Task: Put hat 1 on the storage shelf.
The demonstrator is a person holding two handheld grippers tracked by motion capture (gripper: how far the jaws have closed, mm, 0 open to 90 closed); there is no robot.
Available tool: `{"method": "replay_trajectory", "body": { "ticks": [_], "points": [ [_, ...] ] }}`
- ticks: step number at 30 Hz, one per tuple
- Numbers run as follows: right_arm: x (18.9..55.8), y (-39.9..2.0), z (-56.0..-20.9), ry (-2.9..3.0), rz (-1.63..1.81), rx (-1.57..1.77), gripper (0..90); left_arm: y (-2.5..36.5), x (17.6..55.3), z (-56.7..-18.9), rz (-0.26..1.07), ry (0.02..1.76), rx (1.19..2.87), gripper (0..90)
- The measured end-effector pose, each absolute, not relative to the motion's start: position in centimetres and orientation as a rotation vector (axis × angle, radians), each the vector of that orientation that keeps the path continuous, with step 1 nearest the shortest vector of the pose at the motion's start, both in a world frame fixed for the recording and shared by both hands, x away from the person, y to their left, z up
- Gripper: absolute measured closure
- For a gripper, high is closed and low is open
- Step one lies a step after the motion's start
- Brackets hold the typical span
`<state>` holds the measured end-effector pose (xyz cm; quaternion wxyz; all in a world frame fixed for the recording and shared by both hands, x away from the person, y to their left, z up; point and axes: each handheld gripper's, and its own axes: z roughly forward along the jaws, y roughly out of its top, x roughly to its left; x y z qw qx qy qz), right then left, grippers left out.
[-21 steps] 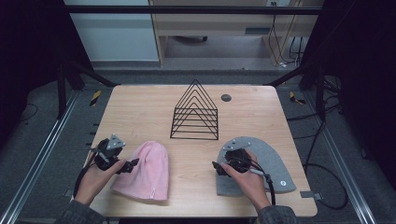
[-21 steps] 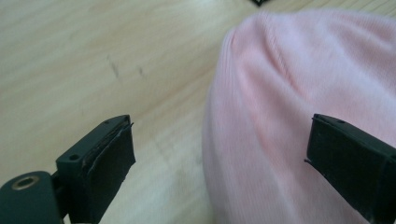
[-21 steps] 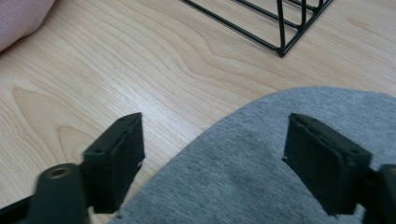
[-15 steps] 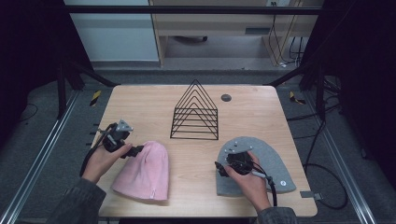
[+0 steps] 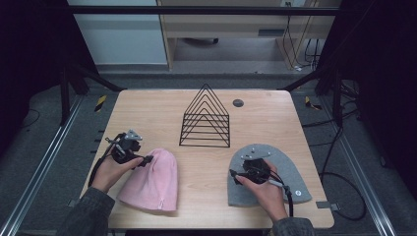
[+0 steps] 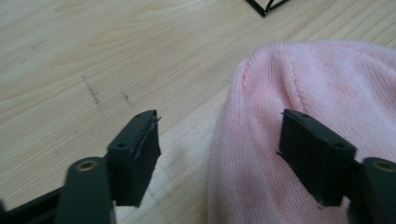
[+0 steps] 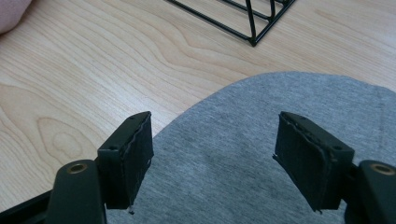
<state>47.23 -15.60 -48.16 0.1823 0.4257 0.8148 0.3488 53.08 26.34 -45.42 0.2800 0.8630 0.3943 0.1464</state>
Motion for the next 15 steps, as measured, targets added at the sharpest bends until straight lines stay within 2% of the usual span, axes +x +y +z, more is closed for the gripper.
{"method": "replay_trajectory", "body": {
  "ticks": [8, 9, 10, 11, 12, 15],
  "points": [
    [47.3, -15.5, -48.3, 2.322, 0.993, 1.205, 27.6, 24.9, 53.6, -47.0, 0.347, 1.042, 2.405, 43.8],
    [47.3, -15.5, -48.2, 2.320, 0.996, 1.201, 27.6, 24.9, 53.5, -47.0, 0.334, 1.041, 2.402, 47.7],
    [47.3, -15.5, -48.2, 2.316, 0.999, 1.196, 27.8, 24.8, 53.5, -47.0, 0.326, 1.026, 2.408, 55.6],
    [47.3, -15.5, -48.2, 2.316, 0.999, 1.196, 27.8, 24.7, 53.4, -47.1, 0.322, 1.027, 2.413, 59.4],
    [47.3, -15.5, -48.2, 2.316, 1.001, 1.197, 27.8, 24.6, 53.3, -47.1, 0.323, 1.018, 2.420, 59.4],
    [47.3, -15.5, -48.2, 2.317, 1.001, 1.198, 27.8, 24.4, 53.1, -47.0, 0.334, 1.012, 2.435, 73.4]
  ]
}}
